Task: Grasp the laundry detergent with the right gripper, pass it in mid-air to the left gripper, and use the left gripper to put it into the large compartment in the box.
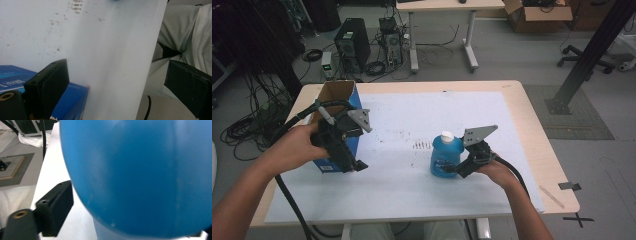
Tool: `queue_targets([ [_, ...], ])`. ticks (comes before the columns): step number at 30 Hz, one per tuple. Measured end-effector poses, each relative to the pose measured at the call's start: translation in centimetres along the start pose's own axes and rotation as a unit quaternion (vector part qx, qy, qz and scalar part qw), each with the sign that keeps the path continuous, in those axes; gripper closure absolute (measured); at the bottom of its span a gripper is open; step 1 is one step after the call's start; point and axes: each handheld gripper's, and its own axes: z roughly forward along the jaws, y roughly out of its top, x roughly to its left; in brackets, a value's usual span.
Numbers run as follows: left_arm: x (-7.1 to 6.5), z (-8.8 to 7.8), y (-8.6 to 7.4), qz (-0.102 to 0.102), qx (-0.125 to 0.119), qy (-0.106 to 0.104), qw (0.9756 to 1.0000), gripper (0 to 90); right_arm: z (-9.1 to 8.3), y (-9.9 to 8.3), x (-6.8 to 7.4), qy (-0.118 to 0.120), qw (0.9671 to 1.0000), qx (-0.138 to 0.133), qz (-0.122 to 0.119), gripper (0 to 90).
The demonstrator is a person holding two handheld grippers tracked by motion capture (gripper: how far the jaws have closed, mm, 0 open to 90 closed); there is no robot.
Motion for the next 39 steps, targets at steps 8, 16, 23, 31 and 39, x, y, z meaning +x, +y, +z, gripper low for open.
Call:
queue_targets([
  [8,0.0,-0.03,-0.03,-0.001,-0.001,0.001,1.0,5.9,-0.17,0.02,-0.02,-0.004,1.0,0.0,-0.002,18.1],
  [16,-0.04,-0.03,-0.06,0.0,-0.001,0.001,1.0,5.9,-0.17,0.05,0.01,-0.003,1.0,-0.003,-0.006,22.9],
  [23,-0.04,0.02,-0.02,0.0,-0.002,0.0,1.0,5.9,-0.26,0.08,-0.08,-0.007,0.9999,-0.005,-0.01,28.5],
  [31,-0.03,0.06,0.06,0.001,-0.001,0.0,1.0,6.0,-0.31,0.15,-0.12,-0.003,0.9998,-0.002,-0.018,39.1],
  [39,-0.01,-0.11,-0.06,0.001,-0.003,0.003,1.0,6.0,-0.39,0.04,-0.32,0.002,0.9999,-0.009,-0.015,42.2],
])
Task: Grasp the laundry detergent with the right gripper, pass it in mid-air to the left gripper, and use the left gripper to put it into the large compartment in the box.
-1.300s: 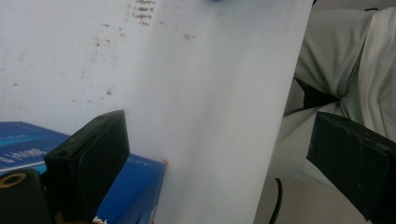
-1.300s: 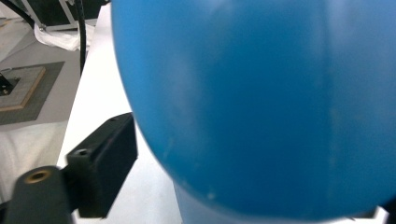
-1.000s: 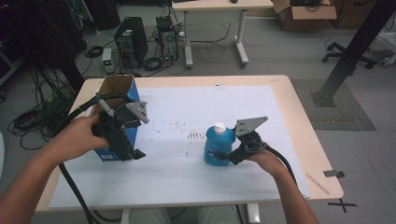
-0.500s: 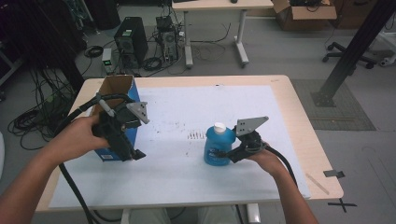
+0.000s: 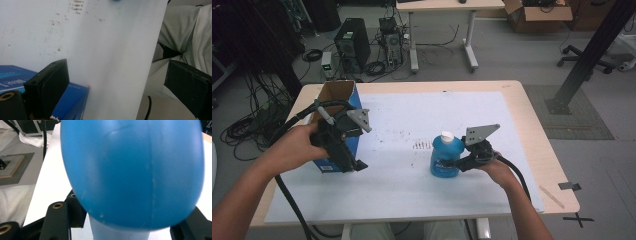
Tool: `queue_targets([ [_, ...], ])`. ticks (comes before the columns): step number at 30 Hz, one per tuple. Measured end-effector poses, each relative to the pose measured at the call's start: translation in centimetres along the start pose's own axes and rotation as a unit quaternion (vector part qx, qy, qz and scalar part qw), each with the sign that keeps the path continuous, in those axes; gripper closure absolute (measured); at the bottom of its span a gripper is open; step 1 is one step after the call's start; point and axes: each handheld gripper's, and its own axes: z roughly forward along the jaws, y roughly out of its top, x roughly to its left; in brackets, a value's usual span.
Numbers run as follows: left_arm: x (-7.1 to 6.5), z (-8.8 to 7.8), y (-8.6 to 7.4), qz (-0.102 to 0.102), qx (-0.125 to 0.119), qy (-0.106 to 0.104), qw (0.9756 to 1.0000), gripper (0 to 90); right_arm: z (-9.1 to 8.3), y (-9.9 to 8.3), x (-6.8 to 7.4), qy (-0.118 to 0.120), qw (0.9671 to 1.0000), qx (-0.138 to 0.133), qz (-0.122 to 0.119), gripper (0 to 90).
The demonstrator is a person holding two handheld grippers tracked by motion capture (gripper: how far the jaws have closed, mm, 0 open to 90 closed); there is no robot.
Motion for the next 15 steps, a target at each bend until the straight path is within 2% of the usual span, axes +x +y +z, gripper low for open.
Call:
queue_targets([
  [9,0.0,-0.1,0.3,0.001,-0.001,0.0,1.0,6.1,-0.3,0.0,0.1,0.003,1.0,-0.003,0.001,43.7],
  [12,-0.1,-0.3,0.4,0.003,-0.001,0.003,1.0,6.1,-1.3,0.5,0.2,0.0,0.9999,-0.016,0.003,43.7],
  [15,-0.1,-0.6,0.7,0.006,-0.002,0.007,1.0,6.1,-1.8,0.9,0.3,-0.005,0.9999,-0.016,-0.002,43.6],
])
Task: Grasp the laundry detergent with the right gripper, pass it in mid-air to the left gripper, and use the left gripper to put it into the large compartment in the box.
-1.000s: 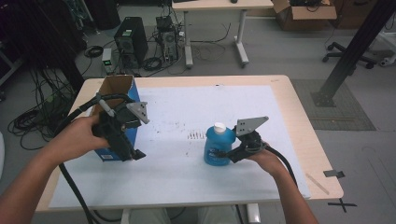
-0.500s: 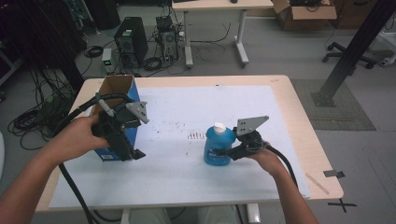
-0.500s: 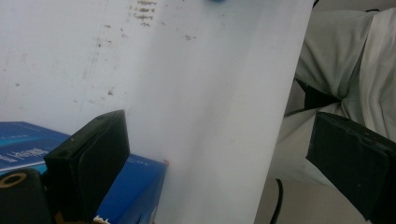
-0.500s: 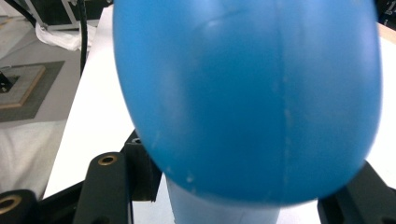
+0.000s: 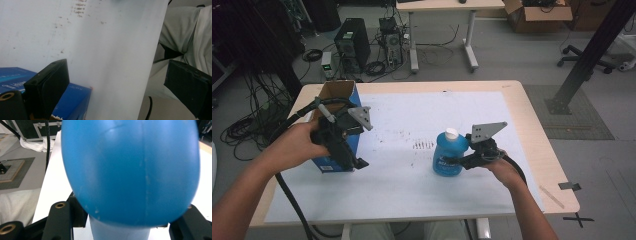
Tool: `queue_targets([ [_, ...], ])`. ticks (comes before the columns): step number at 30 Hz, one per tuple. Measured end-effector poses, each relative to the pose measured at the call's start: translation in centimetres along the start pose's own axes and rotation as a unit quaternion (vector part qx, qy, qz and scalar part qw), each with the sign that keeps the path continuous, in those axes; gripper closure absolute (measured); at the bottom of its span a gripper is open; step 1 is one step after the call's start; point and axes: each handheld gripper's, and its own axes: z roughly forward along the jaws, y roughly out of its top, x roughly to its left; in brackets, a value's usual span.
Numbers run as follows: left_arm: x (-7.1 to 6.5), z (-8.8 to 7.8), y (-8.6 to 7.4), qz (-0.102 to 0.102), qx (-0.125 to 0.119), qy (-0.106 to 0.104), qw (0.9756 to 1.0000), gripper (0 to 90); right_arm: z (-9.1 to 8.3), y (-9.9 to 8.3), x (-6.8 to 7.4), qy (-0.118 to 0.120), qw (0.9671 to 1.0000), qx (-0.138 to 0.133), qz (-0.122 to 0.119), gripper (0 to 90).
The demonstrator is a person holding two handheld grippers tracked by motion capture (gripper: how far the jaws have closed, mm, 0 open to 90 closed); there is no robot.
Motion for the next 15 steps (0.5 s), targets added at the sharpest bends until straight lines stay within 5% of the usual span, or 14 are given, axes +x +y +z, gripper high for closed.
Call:
queue_targets([
  [15,-0.2,-1.3,2.4,0.02,-0.002,0.011,0.9997,6.1,-2.9,3.2,1.6,-0.008,0.9999,0.005,-0.006,43.6],
])
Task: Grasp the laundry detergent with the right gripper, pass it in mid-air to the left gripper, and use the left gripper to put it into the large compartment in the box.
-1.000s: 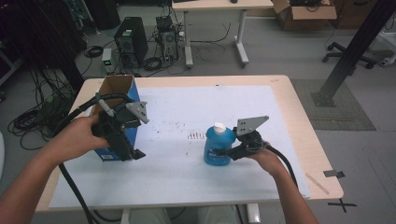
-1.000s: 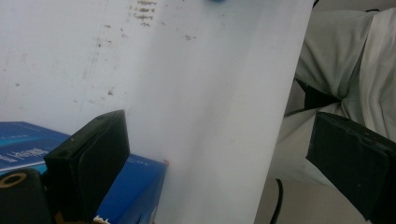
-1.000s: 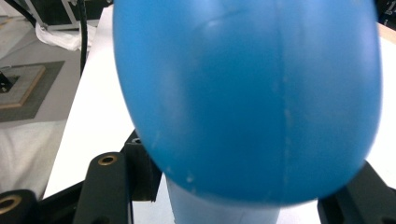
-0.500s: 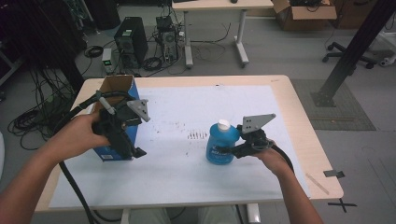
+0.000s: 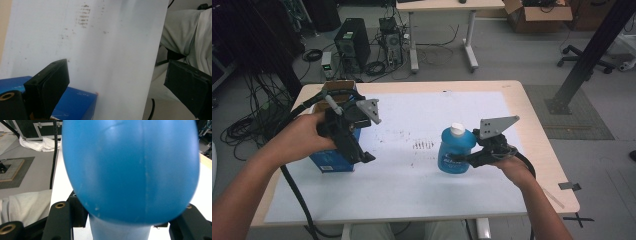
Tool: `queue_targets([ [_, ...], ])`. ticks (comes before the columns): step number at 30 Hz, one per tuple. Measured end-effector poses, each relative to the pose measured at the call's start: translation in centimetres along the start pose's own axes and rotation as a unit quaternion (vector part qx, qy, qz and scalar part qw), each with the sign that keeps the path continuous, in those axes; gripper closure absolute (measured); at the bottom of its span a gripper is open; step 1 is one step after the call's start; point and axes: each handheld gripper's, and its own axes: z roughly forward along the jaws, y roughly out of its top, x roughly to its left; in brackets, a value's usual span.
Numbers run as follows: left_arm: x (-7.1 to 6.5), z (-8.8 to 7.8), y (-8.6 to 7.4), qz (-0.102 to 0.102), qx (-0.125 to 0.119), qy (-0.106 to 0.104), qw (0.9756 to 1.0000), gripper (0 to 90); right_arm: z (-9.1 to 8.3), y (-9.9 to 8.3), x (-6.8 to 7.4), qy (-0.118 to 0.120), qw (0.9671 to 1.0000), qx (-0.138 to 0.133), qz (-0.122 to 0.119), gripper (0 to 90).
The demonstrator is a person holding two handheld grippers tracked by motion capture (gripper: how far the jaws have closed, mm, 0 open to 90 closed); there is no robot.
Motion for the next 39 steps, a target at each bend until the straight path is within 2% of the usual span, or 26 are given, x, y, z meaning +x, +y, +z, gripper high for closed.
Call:
queue_targets([
  [9,0.5,-1.1,2.4,0.016,0.003,0.004,0.9999,6.1,-1.1,1.4,0.3,0.001,1.0,-0.001,0.003,43.7],
  [19,1.0,-1.3,4.5,0.028,0.009,0.001,0.9996,6.0,-1.6,2.9,0.5,0.003,1.0,0.006,-0.002,43.7],
  [32,1.7,-1.4,7.6,0.047,0.017,-0.005,0.9987,6.0,-1.2,4.5,0.7,0.015,0.9998,0.013,-0.008,43.7],
  [39,2.0,-1.4,8.5,0.053,0.02,-0.009,0.9983,5.9,-0.8,5.0,0.7,0.021,0.9996,0.018,-0.012,43.7],
])
